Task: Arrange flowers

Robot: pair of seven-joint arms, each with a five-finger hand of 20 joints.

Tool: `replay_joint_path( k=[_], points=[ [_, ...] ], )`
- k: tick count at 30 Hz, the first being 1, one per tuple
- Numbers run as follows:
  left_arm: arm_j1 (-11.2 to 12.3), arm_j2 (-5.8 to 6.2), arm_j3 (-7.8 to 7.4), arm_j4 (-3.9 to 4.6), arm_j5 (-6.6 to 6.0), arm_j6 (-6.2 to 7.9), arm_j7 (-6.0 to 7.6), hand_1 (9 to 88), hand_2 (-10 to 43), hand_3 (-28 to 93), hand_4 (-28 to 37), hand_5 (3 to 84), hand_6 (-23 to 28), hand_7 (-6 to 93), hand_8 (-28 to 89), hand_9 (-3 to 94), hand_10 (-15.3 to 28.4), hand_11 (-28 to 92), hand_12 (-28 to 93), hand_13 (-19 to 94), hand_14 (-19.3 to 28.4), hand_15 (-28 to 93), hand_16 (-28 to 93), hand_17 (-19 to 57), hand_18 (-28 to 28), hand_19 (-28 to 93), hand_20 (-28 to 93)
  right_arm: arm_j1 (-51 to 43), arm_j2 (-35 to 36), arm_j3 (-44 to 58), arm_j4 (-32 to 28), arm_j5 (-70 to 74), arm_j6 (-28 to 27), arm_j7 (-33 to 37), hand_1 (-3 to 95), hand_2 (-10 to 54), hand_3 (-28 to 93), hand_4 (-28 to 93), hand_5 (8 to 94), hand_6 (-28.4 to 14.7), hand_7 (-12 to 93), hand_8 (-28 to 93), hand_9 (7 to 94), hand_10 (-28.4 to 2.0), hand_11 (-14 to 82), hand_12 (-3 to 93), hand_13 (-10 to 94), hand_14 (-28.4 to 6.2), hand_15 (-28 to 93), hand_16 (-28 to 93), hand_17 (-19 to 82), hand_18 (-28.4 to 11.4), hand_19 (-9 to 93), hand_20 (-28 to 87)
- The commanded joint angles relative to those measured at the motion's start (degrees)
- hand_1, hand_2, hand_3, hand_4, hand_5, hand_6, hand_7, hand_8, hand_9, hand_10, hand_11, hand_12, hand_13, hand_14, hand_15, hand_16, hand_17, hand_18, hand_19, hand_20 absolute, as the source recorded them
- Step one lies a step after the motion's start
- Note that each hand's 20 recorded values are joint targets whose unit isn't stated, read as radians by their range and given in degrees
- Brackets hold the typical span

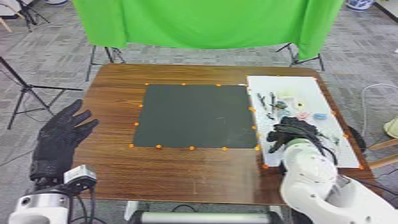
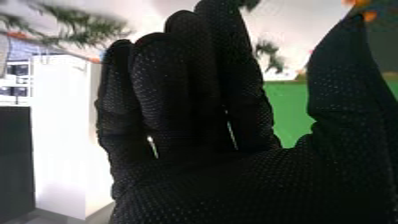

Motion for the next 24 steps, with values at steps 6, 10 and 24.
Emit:
replay_joint_path(
  k=[6,10,24],
  points=[
    [0.2,-0.44,0.07,0.32,0.24,-0.38,-0.14,23.5,5.3,82,-24.0,34.4,7.6,16.4,-11,31.9,17.7,23,9,25,24.8,45,-8,-10.5,23.2,55,0,1.0,-0.7,-3.3,2.3,0.9,-3.6,2.6,24.6,-3.7,81,-24,73.4,-9.8,27,-10,63.9,-23.2,54.3,20.2,66,-14.6,79,15,30,-28.3,93,8],
    [0.1,-0.60,0.08,0.37,0.29,-0.51,-0.23,23.6,5.3,82,-24.0,34.4,7.6,16.4,-11,31.9,17.6,24,9,25,24.8,45,-8,-10.5,23.2,55,0,2.0,0.2,-6.1,3.5,0.0,-4.2,2.1,25.7,-4.8,81,-24,73.2,-9.8,28,-10,63.7,-23.2,54.4,20.2,65,-14.6,79,15,30,-28.3,93,8],
    [-0.1,-0.93,-0.01,0.38,0.45,-0.78,-0.45,23.6,5.3,82,-24.0,34.5,7.7,16.4,-11,32.1,17.9,24,9,25,24.9,45,-8,-10.5,23.2,55,0,2.1,1.9,-13.9,5.5,-0.9,-6.2,-0.2,31.3,-7.1,83,-25,72.9,-8.0,33,-11,64.3,-21.8,56.1,20.3,66,-13.4,80,15,30,-27.5,93,9]
  ],
)
